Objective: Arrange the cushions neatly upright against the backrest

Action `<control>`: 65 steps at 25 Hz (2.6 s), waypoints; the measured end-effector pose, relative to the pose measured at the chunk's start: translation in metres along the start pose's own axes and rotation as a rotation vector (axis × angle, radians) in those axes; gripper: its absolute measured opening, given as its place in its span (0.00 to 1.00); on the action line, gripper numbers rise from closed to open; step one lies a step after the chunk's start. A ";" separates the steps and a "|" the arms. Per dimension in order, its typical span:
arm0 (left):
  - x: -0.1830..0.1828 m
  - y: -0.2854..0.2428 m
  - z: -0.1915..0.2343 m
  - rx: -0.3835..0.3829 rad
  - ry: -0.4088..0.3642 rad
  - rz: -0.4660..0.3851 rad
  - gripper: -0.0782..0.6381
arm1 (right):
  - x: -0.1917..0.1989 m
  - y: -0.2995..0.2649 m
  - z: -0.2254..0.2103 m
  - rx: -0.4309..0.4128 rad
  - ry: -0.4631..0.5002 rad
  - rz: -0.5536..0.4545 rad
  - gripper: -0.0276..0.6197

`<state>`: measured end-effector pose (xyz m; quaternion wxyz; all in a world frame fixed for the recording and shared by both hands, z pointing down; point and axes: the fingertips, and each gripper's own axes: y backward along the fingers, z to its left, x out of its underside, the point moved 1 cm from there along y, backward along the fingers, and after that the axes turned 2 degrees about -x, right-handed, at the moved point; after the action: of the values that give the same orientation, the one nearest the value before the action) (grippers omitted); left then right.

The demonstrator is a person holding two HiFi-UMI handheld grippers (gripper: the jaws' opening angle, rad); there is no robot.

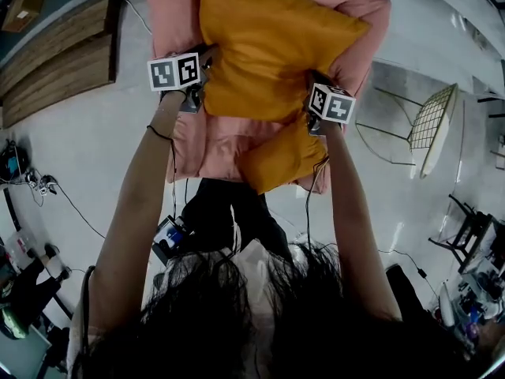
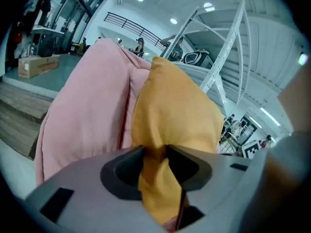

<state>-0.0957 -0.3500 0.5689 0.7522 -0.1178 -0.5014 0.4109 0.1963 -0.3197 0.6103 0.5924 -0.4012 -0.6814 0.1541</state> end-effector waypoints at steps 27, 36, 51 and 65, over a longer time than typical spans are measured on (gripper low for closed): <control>0.226 0.105 -0.056 0.281 0.193 0.186 0.47 | 0.089 0.151 0.070 0.047 0.067 0.001 0.11; 0.331 0.077 -0.064 0.209 0.408 0.249 0.47 | 0.116 0.134 0.041 0.003 0.137 0.174 0.33; 0.443 0.052 -0.047 0.096 0.895 0.087 0.53 | 0.158 0.046 0.016 -0.168 0.265 0.582 0.43; 0.478 0.025 -0.067 0.222 1.168 0.016 0.53 | 0.170 0.030 0.009 -0.213 0.098 0.577 0.39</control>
<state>0.0248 0.0330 0.8373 0.9082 -0.2489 0.0426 0.3338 0.2029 -0.1742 0.7038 0.5112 -0.6449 -0.5222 0.2240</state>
